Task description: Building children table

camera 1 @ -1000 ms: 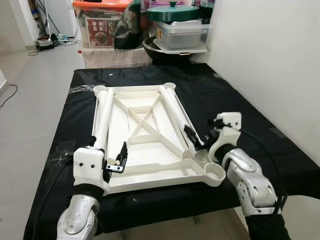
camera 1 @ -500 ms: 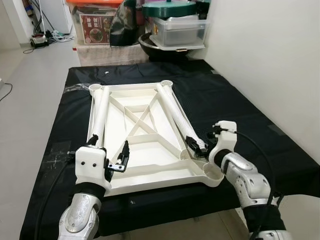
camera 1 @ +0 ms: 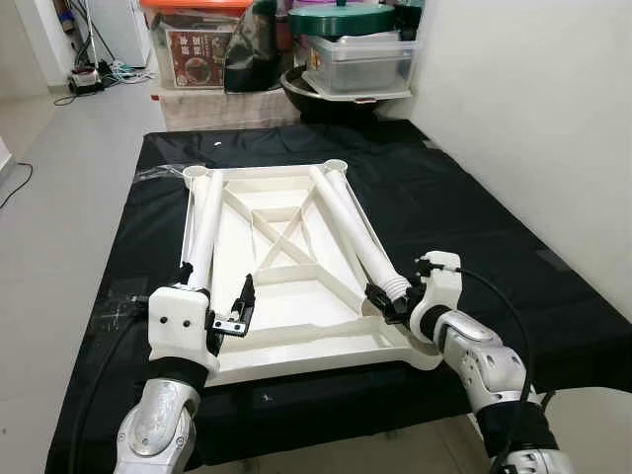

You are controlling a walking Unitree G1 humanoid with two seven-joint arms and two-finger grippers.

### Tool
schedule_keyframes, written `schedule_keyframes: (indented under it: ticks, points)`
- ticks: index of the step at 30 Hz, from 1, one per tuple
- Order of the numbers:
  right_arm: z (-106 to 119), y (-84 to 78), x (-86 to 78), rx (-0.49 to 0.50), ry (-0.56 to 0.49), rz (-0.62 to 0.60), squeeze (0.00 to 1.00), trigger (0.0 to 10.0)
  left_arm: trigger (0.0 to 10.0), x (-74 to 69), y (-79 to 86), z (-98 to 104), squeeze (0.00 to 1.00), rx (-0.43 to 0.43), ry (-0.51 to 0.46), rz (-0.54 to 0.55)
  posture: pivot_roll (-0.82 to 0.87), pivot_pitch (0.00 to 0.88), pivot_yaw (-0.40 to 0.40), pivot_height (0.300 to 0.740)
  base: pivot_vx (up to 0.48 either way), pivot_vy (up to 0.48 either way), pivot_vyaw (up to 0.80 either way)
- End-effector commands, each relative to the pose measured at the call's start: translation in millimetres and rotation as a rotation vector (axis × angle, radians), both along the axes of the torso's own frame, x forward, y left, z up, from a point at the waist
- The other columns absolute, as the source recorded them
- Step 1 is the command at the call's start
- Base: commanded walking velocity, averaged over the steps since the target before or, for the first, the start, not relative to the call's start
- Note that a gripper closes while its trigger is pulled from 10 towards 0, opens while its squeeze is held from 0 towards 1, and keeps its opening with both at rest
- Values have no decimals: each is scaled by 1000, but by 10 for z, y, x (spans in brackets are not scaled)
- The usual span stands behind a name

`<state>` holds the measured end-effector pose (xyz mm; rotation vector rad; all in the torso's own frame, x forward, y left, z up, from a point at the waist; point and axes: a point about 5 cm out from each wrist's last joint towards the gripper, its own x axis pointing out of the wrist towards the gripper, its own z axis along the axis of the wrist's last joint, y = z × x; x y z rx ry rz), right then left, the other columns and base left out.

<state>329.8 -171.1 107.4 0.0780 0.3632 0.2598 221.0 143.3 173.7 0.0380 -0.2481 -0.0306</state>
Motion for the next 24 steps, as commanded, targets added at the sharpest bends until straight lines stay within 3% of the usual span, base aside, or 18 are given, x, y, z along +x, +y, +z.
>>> schedule_keyframes:
  ticks: [1, 2, 3, 4, 17, 20, 24]
  points:
    - [-31, 19, 1, 19, 6, 7, 0, 10000, 10000, 15, 5, -43, 0, 8, 18, 6, 45, 0, -81, 740, 0, 0, 0]
    - [-26, 22, 7, 27, -4, 9, 0, 8627, 10000, 17, 3, -42, 0, 8, 17, 5, 46, 0, -81, 740, 0, 0, 0]
    - [-14, 27, 14, 33, -16, 11, 0, 2510, 10000, 20, 4, -42, 0, 10, 17, 4, 46, 0, -81, 740, 0, 0, 0]
    - [-1, 33, 20, 42, -27, 10, 0, 0, 10000, 22, 6, -44, 0, 12, 18, 4, 46, 0, -81, 740, 0, 0, 0]
    - [61, 87, 32, 64, -95, 36, 0, 0, 10000, 33, 14, -51, 0, 19, 19, 1, 54, 0, -76, 740, 0, 0, 0]
    - [238, 110, 69, 113, -193, 55, 0, 0, 10000, 77, 66, -25, 0, -25, 15, 0, 51, 0, -71, 740, 0, 0, 0]
    - [325, 118, 85, 152, -236, 65, 0, 0, 10000, 102, 91, -11, 0, -68, 15, -2, 48, 0, -71, 740, 0, 0, 0]
